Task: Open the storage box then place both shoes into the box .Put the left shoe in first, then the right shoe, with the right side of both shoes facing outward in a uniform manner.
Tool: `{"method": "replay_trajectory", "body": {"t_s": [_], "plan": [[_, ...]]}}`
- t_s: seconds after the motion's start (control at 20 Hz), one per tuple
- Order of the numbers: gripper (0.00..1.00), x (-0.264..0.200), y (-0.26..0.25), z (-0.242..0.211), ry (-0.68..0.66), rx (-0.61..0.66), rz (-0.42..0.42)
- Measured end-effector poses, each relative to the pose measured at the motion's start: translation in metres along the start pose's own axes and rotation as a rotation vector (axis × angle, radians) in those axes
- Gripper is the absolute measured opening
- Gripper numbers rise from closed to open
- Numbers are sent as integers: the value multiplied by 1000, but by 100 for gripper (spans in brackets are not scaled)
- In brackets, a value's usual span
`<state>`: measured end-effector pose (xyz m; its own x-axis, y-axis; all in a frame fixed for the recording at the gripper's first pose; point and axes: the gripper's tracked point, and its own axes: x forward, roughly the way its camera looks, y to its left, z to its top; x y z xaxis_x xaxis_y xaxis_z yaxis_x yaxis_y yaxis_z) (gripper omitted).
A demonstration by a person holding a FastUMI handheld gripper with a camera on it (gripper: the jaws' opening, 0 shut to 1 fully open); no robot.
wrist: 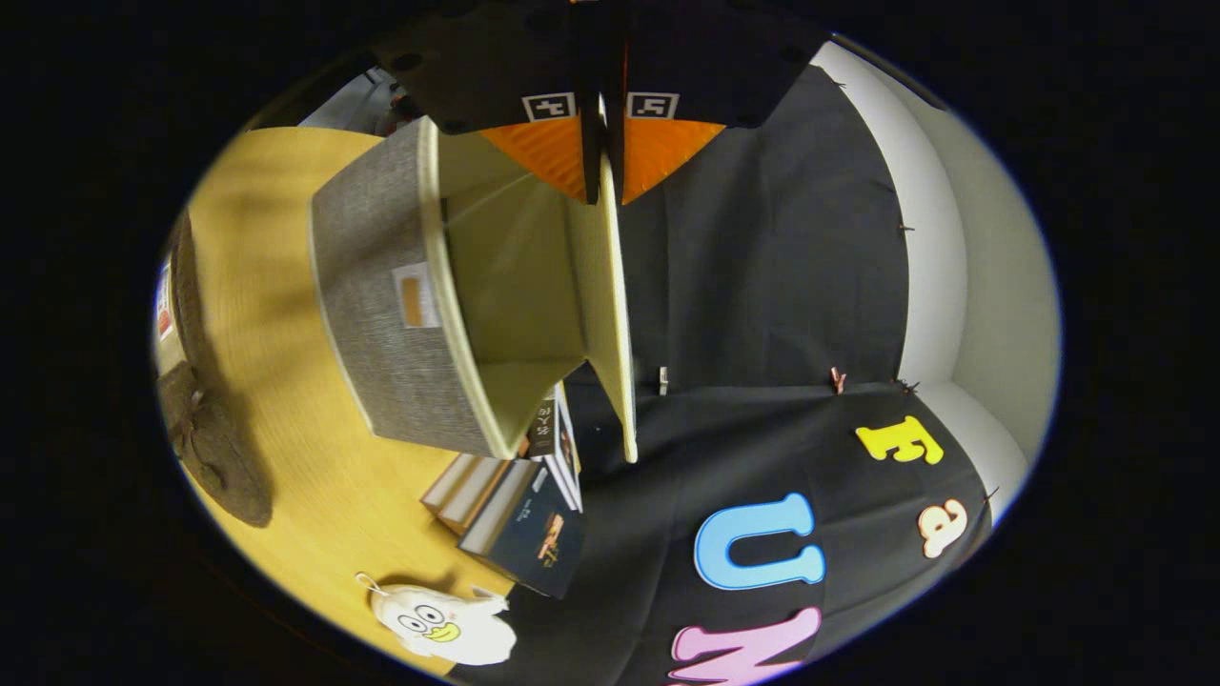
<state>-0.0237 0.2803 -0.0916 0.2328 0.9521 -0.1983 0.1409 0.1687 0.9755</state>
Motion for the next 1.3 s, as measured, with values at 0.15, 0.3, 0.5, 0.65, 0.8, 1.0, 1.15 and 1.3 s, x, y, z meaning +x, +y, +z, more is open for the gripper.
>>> {"method": "replay_trajectory", "body": {"t_s": [0.15,0.3,0.5,0.65,0.8,1.0,1.15,1.3], "plan": [[5,11,31,-9,-15,-89,15],[5,32,54,-22,-5,-127,17],[5,69,79,-39,8,-187,13],[5,102,99,-58,21,-198,18],[5,137,103,-69,34,-204,-13],[5,185,108,-82,38,-222,-40],[5,213,97,-96,64,-242,-73],[5,231,88,-106,86,-262,-101]]}}
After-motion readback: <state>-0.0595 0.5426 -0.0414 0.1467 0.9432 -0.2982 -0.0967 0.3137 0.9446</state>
